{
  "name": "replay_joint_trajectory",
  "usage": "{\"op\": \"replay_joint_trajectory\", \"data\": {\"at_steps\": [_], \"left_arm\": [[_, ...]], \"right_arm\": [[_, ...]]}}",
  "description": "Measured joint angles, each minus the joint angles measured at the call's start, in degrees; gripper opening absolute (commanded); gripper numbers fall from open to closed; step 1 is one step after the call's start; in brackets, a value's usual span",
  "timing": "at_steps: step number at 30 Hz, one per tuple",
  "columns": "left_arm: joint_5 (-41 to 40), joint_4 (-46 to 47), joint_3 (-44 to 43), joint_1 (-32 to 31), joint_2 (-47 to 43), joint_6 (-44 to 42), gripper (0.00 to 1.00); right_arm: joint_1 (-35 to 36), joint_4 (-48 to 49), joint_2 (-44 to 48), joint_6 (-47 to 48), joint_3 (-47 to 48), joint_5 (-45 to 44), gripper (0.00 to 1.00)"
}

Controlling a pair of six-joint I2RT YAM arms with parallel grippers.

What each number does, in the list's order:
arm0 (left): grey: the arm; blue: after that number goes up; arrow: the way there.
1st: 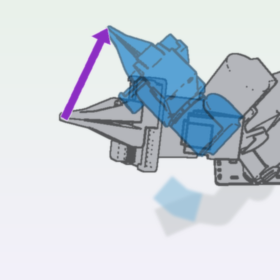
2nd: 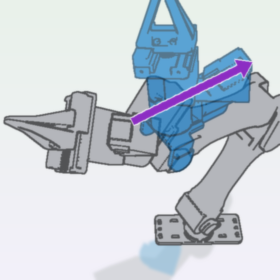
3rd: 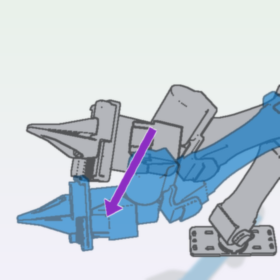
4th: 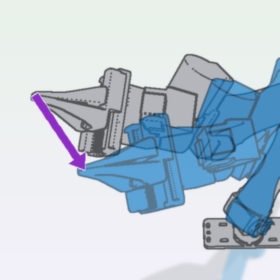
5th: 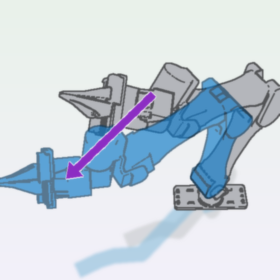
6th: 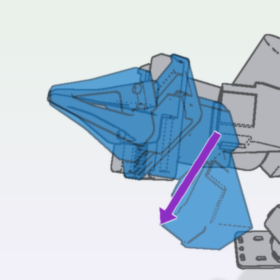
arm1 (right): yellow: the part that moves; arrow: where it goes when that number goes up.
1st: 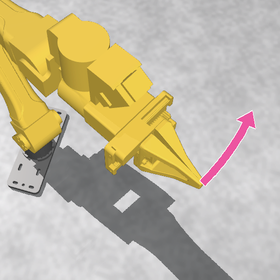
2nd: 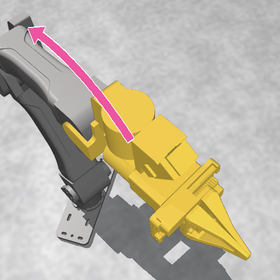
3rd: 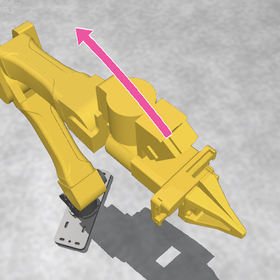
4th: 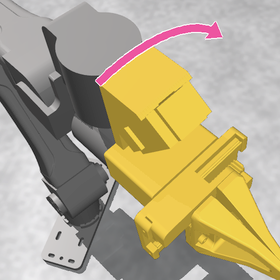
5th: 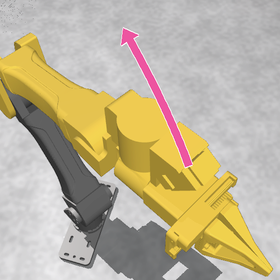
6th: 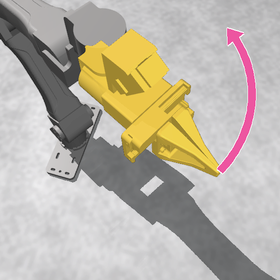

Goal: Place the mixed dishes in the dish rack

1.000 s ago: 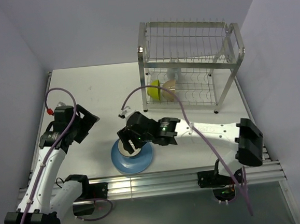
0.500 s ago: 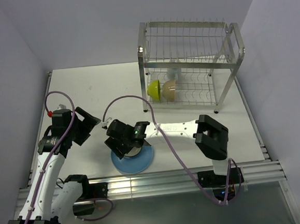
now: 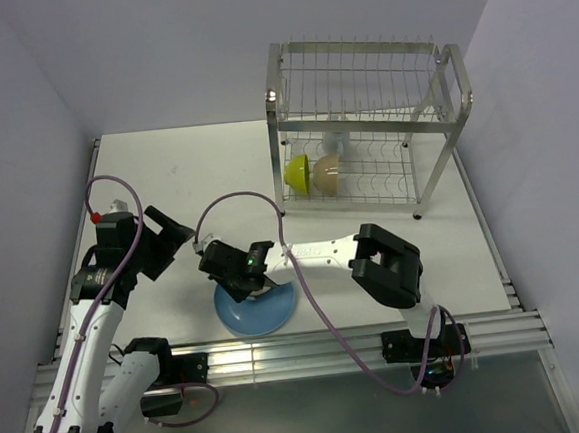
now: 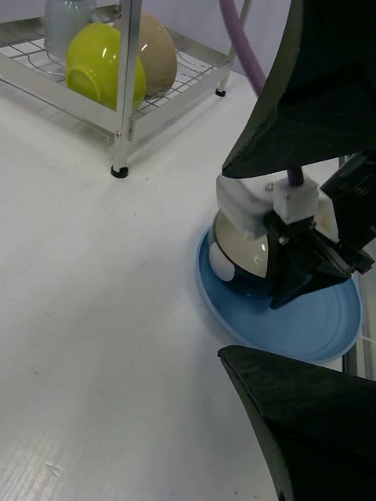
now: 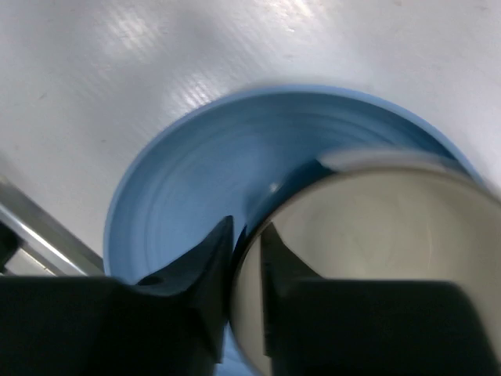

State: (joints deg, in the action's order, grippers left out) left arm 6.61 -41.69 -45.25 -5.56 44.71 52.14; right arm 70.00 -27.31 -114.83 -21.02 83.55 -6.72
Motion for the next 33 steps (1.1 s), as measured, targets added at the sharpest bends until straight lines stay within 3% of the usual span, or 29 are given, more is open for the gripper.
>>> {"op": "replay_joint_trajectory", "data": {"at_steps": [3,7,13,21,27,33], "left_arm": [[0.0,0.0,0.0,0.2,0.0,-0.4,0.95],[0.1,0.3,0.0,0.6,0.1,-0.4,0.95],[0.3,0.3,0.0,0.9,0.1,-0.5,0.95],[1.0,0.8,1.4,1.2,0.1,-0.5,0.95],[2.3,1.6,2.6,1.3,0.1,-0.5,0.94],[3.5,2.3,2.7,1.3,0.2,-0.5,0.94]], "right_arm": [[0.2,-0.9,0.1,0.6,0.8,-2.0,0.00],[0.2,0.1,0.3,-0.1,0.7,-2.2,0.00],[0.2,3.3,6.8,-2.0,-6.7,0.6,0.00],[-2.0,12.9,29.8,-8.1,-21.1,6.7,0.00],[-13.7,28.8,46.5,-17.9,-34.4,18.8,0.00],[-30.0,40.6,50.0,-28.2,-45.7,33.5,0.00]]}}
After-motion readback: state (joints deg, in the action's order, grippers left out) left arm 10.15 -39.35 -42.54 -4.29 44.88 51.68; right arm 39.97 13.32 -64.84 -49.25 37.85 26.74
